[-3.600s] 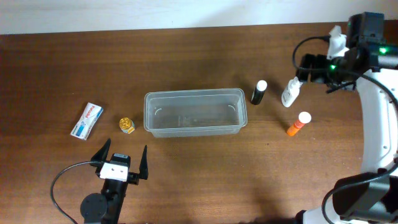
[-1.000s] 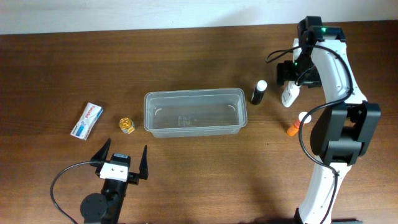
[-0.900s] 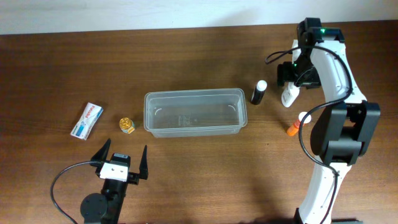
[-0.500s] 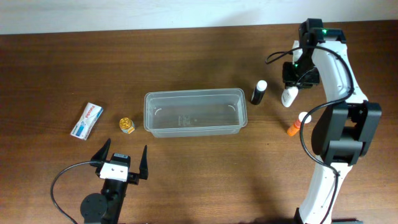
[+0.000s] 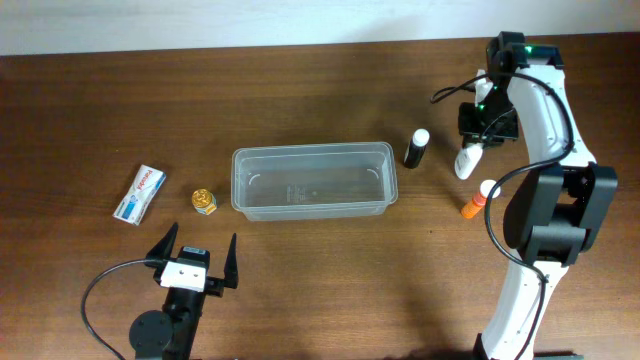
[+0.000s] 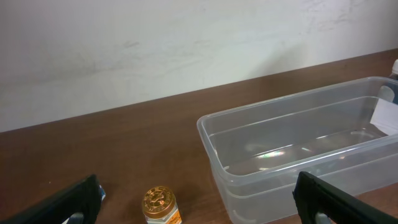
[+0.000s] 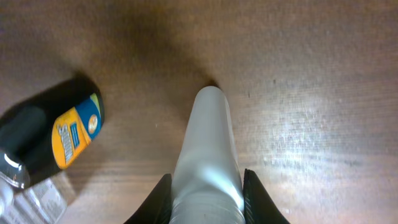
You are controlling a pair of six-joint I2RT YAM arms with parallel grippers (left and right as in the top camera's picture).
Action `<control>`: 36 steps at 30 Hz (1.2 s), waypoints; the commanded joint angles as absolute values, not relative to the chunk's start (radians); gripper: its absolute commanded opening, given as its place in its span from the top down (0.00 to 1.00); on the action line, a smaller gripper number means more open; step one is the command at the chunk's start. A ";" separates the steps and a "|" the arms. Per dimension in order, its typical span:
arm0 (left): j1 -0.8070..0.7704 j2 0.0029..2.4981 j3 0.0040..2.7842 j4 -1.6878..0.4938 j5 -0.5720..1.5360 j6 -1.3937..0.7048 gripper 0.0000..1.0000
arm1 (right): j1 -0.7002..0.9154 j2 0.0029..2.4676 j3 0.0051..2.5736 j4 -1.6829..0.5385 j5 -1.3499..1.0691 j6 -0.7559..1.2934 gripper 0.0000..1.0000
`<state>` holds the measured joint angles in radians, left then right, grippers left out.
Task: Pack container
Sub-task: 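Lower the right gripper and grasp the white spray bottle, then lift the spray bottle and carry it left over the container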
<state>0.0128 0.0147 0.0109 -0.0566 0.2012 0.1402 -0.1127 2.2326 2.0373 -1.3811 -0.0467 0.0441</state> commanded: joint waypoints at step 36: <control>0.017 0.005 0.008 -0.063 0.194 0.155 0.01 | 0.139 2.070 2.601 -1.699 -0.343 0.066 0.85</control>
